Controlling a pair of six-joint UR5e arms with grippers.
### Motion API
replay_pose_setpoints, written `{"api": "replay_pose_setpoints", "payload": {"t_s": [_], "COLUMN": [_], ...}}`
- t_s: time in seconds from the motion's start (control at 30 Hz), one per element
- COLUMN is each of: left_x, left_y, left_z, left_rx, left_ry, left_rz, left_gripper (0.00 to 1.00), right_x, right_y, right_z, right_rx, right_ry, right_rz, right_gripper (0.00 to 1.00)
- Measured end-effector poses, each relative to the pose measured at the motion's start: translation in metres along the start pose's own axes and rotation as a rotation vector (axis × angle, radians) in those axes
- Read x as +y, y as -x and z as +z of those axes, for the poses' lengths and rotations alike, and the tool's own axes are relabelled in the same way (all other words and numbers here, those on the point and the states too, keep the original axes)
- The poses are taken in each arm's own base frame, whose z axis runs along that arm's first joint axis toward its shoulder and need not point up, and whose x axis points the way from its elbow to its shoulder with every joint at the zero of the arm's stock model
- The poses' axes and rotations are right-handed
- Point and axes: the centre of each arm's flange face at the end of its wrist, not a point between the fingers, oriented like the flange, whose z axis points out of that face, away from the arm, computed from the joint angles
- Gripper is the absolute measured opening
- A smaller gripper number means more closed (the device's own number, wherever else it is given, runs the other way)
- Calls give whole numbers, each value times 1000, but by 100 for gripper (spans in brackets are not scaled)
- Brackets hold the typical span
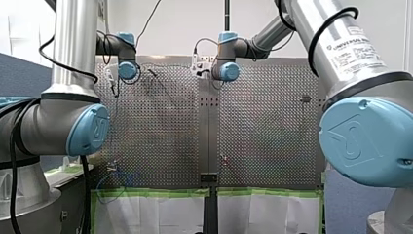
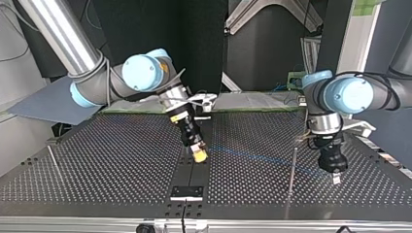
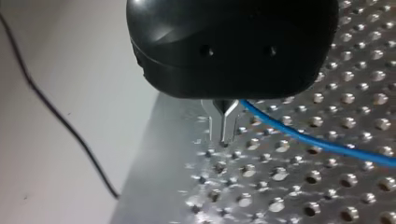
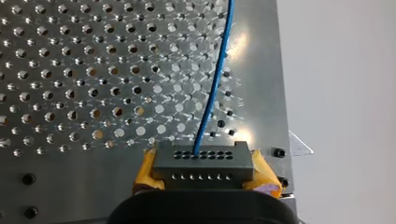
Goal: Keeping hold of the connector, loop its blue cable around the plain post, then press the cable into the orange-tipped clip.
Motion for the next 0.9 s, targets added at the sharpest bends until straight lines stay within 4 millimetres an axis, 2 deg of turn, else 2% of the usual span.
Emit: {"api": "replay_pose_setpoints", "payload": {"t_s": [0.5, 0.73, 0.9], "left_x": [7, 7, 8], "left_y": [-28, -32, -49], "left_z": [11, 14, 14], "left_rx": [69, 70, 107], "left_ry": [-33, -48, -49], "left_rz": [21, 0, 0], "left_gripper": [2, 2, 2], "right_x": [12, 18, 20], "right_y": [14, 45, 73], "right_z": [13, 22, 23], "right_rx": [10, -22, -59], "right_ry": [19, 30, 40], "right_rz": [-3, 0, 3], "right_gripper": [0, 0, 0]}}
